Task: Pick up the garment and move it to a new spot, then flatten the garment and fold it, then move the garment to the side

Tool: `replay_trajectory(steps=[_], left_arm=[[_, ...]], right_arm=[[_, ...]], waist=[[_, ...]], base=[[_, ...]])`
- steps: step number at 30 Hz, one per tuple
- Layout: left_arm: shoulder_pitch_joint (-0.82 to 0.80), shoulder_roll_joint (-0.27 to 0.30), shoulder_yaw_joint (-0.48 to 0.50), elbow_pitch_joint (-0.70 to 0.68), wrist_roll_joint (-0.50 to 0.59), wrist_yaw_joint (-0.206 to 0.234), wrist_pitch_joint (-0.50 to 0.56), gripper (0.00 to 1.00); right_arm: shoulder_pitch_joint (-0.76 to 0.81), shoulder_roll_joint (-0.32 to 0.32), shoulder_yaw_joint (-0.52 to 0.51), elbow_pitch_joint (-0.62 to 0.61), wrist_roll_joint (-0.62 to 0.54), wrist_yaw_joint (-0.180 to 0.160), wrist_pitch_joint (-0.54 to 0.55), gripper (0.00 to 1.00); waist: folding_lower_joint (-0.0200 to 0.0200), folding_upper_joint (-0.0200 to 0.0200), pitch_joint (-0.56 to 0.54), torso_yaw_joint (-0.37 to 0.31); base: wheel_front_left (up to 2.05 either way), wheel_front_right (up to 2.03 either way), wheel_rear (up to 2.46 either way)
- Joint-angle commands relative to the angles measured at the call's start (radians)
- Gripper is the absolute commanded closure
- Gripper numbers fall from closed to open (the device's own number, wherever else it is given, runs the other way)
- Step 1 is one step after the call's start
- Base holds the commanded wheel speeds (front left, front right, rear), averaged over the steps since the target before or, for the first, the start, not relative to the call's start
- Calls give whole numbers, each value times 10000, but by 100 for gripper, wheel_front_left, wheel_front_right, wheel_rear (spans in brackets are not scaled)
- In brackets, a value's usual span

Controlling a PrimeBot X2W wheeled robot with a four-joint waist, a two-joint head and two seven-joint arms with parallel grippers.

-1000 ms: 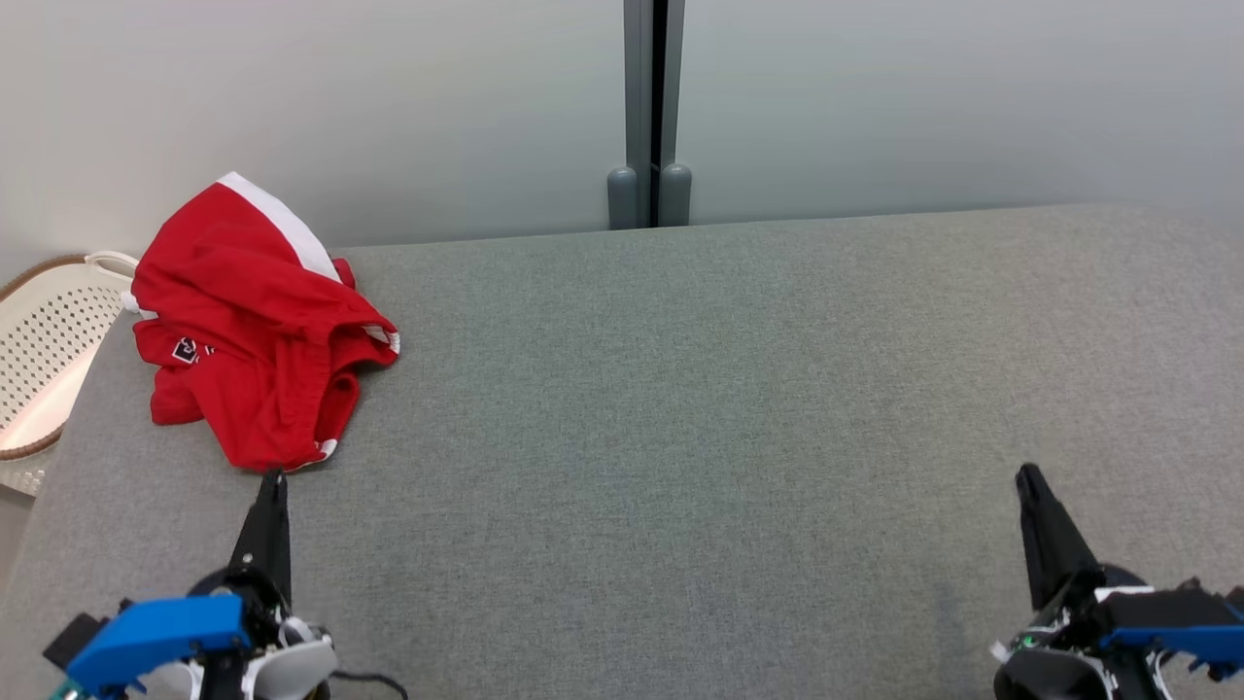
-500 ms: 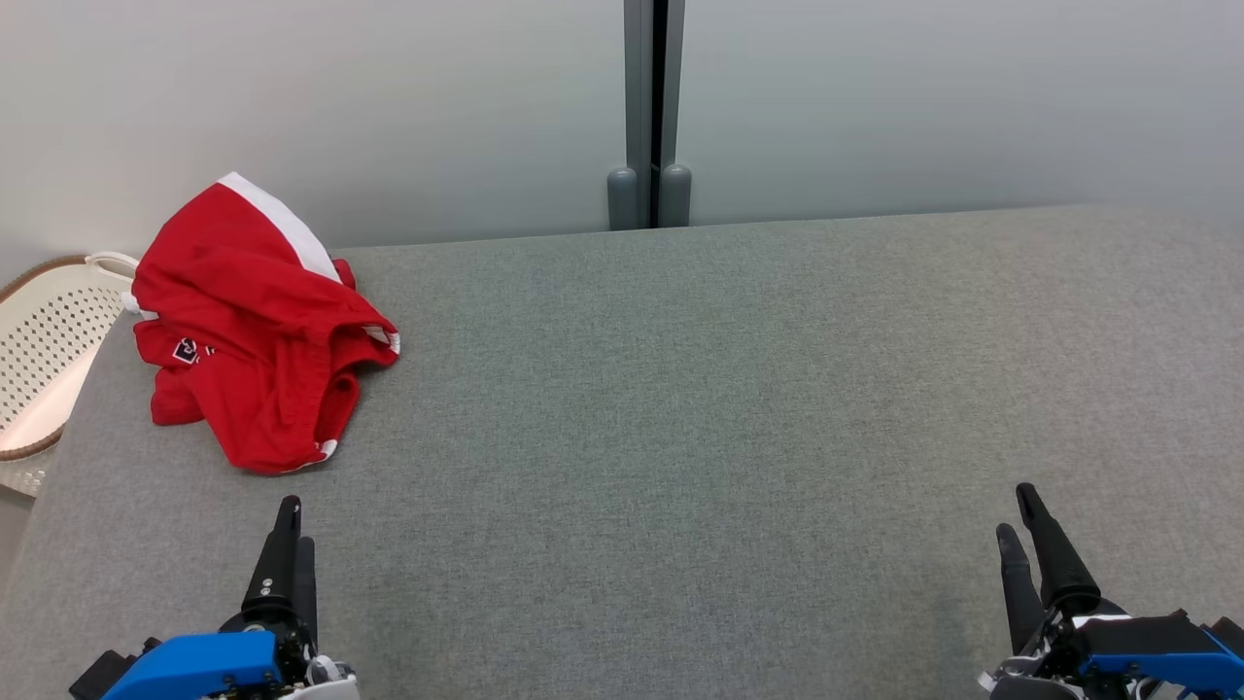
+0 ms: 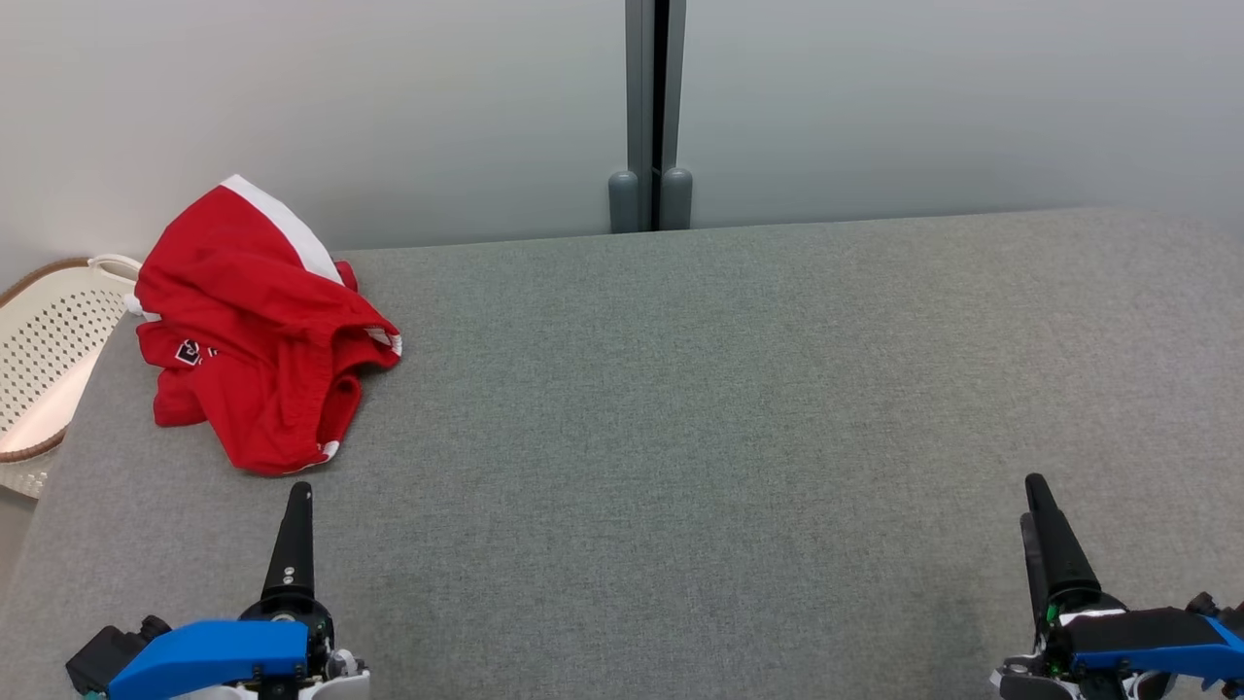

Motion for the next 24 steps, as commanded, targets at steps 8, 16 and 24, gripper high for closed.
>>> replay_trajectory(steps=[8, 16, 24], left_arm=[[-98, 66, -408, -639, 1813, 404, -398, 0], [-38, 71, -705, -761, 3276, 616, -679, 0], [10, 75, -1009, -629, 4990, 705, -940, 0]], right_arm=[[57, -75, 18, -551, -2097, 22, -410, 0], [163, -87, 138, -872, -3754, 25, -686, 0], [259, -96, 301, -1068, -5212, 28, -946, 0]], waist=[[0, 0, -20, 17], [0, 0, -34, 32], [0, 0, -54, 42]], base=[[0, 0, 0], [0, 0, 0], [0, 0, 0]])
